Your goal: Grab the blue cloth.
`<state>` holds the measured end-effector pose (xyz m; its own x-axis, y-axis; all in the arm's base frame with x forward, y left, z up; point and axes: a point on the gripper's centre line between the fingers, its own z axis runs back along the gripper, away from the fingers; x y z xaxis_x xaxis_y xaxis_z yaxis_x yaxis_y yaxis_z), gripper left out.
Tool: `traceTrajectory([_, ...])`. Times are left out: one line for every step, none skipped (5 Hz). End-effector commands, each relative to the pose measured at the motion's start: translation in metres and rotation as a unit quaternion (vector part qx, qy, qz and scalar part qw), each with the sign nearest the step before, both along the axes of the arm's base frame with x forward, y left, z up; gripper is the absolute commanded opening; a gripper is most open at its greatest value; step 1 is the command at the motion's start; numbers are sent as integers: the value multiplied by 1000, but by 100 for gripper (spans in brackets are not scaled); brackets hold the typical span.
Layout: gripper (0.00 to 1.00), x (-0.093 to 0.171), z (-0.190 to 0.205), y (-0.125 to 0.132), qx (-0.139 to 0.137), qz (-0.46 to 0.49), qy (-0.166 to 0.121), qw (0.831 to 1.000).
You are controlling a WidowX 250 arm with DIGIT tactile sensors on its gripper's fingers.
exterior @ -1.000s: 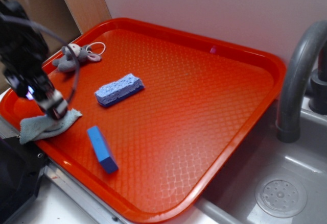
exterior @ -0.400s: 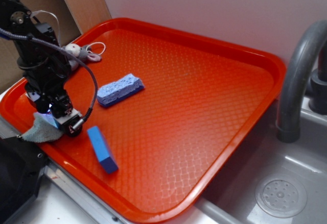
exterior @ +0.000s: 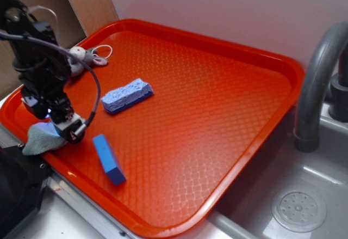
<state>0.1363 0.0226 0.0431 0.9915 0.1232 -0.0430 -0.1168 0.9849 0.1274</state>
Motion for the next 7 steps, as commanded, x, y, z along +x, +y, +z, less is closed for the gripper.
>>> traceTrajectory([100, 14, 77, 35, 69, 100, -118, 985])
traceTrajectory([100, 9, 62, 26, 28, 89, -68, 993])
traceTrajectory([100, -14, 36, 3, 10, 51, -15, 999])
traceTrajectory([100, -24, 32, -9, -4, 17, -10, 1000])
traceTrajectory([100, -26, 17, -21, -34, -13, 3, 999])
traceTrajectory([100, -22, 6, -26, -21, -19, 3, 1000])
traceTrajectory([100, -23, -6, -23, -12, -21, 17, 1000])
